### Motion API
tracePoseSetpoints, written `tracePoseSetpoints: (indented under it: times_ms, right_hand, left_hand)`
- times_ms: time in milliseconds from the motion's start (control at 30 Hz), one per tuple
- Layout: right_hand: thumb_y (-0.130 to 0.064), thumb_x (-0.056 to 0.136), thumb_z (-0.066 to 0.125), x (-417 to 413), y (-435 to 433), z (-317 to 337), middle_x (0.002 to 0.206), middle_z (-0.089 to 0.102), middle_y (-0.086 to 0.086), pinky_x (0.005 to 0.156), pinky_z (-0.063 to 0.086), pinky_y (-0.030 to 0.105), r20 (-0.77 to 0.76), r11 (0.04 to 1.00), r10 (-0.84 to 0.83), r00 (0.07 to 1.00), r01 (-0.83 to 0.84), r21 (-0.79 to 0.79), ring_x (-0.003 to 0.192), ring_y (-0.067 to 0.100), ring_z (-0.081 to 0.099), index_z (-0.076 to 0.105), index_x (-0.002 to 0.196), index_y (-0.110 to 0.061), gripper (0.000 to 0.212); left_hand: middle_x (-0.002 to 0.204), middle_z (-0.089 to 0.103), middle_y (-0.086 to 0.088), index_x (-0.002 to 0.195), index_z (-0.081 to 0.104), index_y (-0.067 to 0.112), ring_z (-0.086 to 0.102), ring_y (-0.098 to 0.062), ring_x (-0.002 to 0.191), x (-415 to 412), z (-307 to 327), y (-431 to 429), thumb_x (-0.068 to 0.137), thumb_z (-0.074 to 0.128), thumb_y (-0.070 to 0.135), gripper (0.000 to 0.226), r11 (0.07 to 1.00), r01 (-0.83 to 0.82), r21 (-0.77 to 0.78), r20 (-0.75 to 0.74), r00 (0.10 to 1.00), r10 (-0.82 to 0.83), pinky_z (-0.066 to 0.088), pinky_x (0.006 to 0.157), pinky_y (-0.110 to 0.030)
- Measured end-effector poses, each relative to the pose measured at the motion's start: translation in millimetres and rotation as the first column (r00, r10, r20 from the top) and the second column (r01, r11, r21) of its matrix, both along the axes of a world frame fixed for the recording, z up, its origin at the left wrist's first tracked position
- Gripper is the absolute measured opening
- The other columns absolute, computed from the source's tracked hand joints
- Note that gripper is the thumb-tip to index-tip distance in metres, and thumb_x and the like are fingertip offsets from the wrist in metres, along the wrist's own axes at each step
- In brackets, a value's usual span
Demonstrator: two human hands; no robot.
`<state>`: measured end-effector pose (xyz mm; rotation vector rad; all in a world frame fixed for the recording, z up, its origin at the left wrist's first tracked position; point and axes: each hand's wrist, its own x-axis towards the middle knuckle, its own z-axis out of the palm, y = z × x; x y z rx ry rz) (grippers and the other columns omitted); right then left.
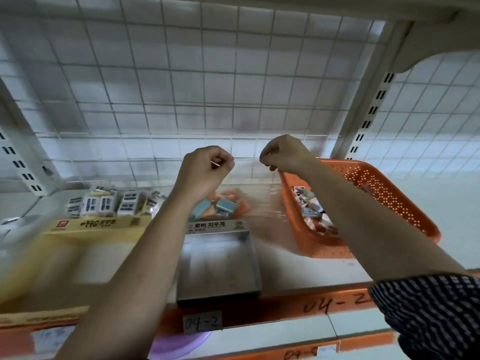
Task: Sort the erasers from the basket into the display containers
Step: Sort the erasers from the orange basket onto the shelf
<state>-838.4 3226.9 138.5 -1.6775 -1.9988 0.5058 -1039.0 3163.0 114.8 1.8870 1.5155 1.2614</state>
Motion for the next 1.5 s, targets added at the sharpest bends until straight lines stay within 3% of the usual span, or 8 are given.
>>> tracePoseSetpoints:
  times_ms: [133, 300, 433, 600, 700, 800, 1267, 1500]
  right_hand:
    - [-0.006, 0.085, 0.064, 71.9, -21.2, 9.8, 0.079, 0.073, 0.01, 0.054, 0.051, 0.022, -0.1, 0.997, -0.067, 0.993, 0.07, 0.024, 0.065, 0.017, 0.067, 0.071, 0.085, -0.013, 0.011]
    - [-0.01, 0.084, 0.07, 144.1, -37.7, -9.4, 0.084, 0.073, 0.0, 0.069, 0.053, 0.017, 0.028, 0.993, -0.117, 0.993, 0.117, -0.013, 0.075, 0.01, 0.066, 0.076, 0.091, -0.015, 0.011]
    - [-0.013, 0.083, 0.072, 170.7, -42.6, -23.4, 0.091, 0.073, -0.004, 0.06, 0.038, 0.002, 0.192, 0.999, -0.017, 0.981, 0.024, -0.037, 0.077, 0.005, 0.063, 0.077, 0.097, -0.015, 0.015]
    - [-0.022, 0.088, 0.069, 159.6, -36.3, -31.1, 0.112, 0.071, -0.001, 0.084, 0.048, 0.019, 0.299, 0.971, 0.219, 0.929, -0.177, -0.163, 0.097, 0.012, 0.064, 0.071, 0.114, -0.016, 0.027]
    - [-0.023, 0.09, 0.067, 150.6, -33.8, -41.1, 0.117, 0.069, -0.002, 0.079, 0.042, 0.014, 0.333, 0.95, 0.299, 0.894, -0.245, -0.195, 0.094, 0.007, 0.062, 0.068, 0.119, -0.018, 0.03]
    - [-0.015, 0.088, 0.068, 149.8, -31.9, -48.4, 0.116, 0.07, -0.001, 0.076, 0.037, 0.01, 0.337, 0.954, 0.296, 0.894, -0.258, -0.154, 0.092, 0.006, 0.061, 0.07, 0.118, -0.017, 0.03]
    - [-0.014, 0.085, 0.07, 153.8, -23.7, -61.9, 0.107, 0.07, 0.007, 0.086, 0.051, 0.029, 0.475, 0.982, 0.172, 0.863, -0.11, -0.156, 0.102, 0.023, 0.063, 0.071, 0.106, -0.011, 0.022]
    - [-0.019, 0.09, 0.063, 156.0, -23.6, -64.8, 0.11, 0.066, 0.009, 0.086, 0.053, 0.034, 0.469, 0.987, 0.122, 0.875, -0.055, -0.154, 0.098, 0.025, 0.063, 0.067, 0.112, -0.01, 0.024]
  left_hand:
    - [0.083, 0.067, 0.015, 0.089, 0.071, 0.019, 0.057, 0.013, 0.068, 61.5, 5.8, 11.4, 0.089, 0.067, 0.018, 0.004, 0.992, 0.125, 0.036, 0.003, 0.992, -0.125, 0.039, 0.064, -0.001]
    - [0.086, 0.07, 0.009, 0.091, 0.072, 0.019, 0.062, -0.001, 0.079, 133.3, 1.1, 20.9, 0.088, 0.068, 0.018, 0.004, 0.974, 0.222, 0.046, 0.006, 0.975, -0.222, 0.042, 0.068, -0.006]
    - [0.091, 0.068, 0.012, 0.094, 0.071, 0.019, 0.059, 0.007, 0.084, 169.3, -4.7, 28.4, 0.09, 0.067, 0.018, 0.006, 0.971, 0.234, 0.05, 0.029, 0.971, -0.236, 0.039, 0.071, 0.001]
    - [0.095, 0.068, 0.012, 0.098, 0.07, 0.019, 0.058, 0.006, 0.087, 185.0, -18.2, 36.3, 0.093, 0.063, 0.018, 0.009, 0.979, 0.201, 0.018, 0.059, 0.978, -0.202, 0.038, 0.07, 0.003]
    - [0.096, 0.069, 0.012, 0.097, 0.068, 0.023, 0.062, 0.002, 0.091, 184.7, -24.6, 37.8, 0.096, 0.056, 0.014, 0.015, 0.979, 0.202, -0.008, 0.103, 0.974, -0.2, 0.043, 0.077, -0.004]
    - [0.098, 0.07, 0.008, 0.099, 0.067, 0.024, 0.065, -0.005, 0.093, 184.5, -25.4, 39.3, 0.098, 0.049, 0.013, 0.021, 0.978, 0.205, -0.041, 0.107, 0.974, -0.199, 0.048, 0.083, -0.017]
    - [0.097, 0.07, 0.009, 0.103, 0.069, 0.021, 0.065, -0.007, 0.094, 187.2, -28.5, 38.5, 0.098, 0.049, 0.018, 0.021, 0.982, 0.179, -0.067, -0.001, 0.984, -0.179, 0.05, 0.088, -0.027]
    - [0.107, 0.068, 0.005, 0.107, 0.068, 0.016, 0.062, -0.013, 0.097, 191.2, -30.0, 37.5, 0.098, 0.05, 0.022, 0.021, 0.98, 0.192, -0.044, -0.362, 0.912, -0.195, 0.051, 0.086, -0.032]
